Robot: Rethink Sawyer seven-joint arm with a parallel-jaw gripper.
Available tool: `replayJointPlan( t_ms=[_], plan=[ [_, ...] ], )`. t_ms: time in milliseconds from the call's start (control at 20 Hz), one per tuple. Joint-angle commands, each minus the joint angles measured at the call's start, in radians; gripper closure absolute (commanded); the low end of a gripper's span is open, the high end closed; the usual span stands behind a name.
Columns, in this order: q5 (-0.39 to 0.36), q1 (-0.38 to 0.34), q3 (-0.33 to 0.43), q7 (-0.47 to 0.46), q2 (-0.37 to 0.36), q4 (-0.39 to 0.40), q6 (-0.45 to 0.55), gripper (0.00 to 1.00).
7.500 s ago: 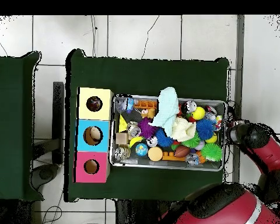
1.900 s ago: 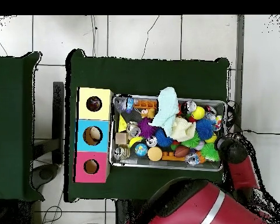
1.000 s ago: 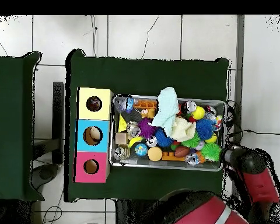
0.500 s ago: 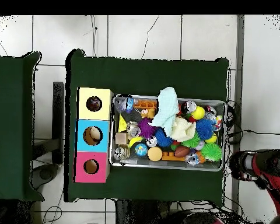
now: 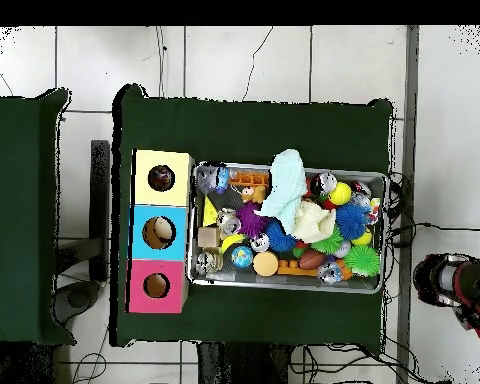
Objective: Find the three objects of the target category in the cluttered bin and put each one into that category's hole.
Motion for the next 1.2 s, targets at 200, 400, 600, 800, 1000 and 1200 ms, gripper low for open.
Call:
replayJointPlan(
  t_ms=[200,400,600,800,1000,1200],
  plan=[
    [0.039,-0.017,0.224,0.094,0.023,0.098,-0.185,1.00],
    [0.036,0.002,0.217,0.136,0.024,0.107,-0.231,1.00],
    [0.046,0.014,0.217,0.165,0.022,0.115,-0.244,1.00],
    [0.058,0.021,0.225,0.178,0.028,0.118,-0.265,1.00],
    [0.059,0.018,0.227,0.172,0.038,0.105,-0.266,1.00],
    [0.060,0.018,0.222,0.170,0.037,0.098,-0.255,1.00]
  ],
)
